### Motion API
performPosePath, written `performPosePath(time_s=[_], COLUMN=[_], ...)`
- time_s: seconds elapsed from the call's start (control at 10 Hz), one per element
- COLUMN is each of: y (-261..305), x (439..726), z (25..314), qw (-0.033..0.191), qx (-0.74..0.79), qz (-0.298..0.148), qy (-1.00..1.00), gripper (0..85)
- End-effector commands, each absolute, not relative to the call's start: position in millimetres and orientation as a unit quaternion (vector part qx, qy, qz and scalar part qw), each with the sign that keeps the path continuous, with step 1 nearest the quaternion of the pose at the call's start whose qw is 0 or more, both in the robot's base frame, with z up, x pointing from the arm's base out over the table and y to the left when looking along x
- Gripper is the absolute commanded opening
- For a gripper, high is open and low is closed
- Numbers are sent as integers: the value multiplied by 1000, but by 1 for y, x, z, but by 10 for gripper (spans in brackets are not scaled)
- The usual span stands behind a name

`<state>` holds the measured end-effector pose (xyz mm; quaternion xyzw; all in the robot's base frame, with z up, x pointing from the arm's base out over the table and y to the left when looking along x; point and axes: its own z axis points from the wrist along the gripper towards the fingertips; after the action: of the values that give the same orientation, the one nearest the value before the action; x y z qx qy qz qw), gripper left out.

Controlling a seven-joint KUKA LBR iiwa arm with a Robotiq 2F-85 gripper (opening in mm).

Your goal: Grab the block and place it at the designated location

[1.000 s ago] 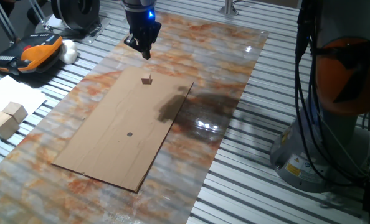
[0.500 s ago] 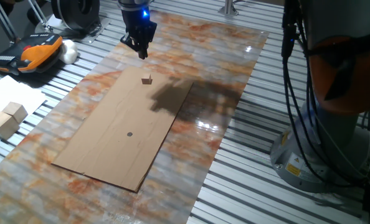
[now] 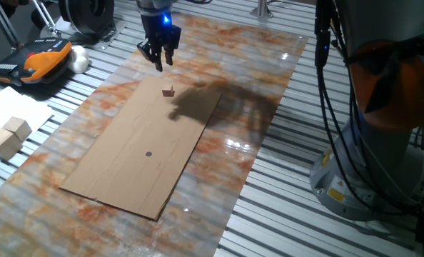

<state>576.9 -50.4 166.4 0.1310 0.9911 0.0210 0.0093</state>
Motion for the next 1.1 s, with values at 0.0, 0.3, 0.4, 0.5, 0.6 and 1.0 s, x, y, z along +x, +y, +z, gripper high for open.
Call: performPosePath(time_s=[0.0,0.3,0.4,0.5,0.6,1.0], y=[-53,-59,-60,-65,-68,-73], x=[581,596,600,603,604,607], z=[159,135,125,114,106,87], qw=[11,21,23,30,32,41], qx=[130,122,122,118,117,99], qz=[22,17,19,24,26,18], qy=[991,992,992,992,992,994], gripper=[510,510,510,510,510,510])
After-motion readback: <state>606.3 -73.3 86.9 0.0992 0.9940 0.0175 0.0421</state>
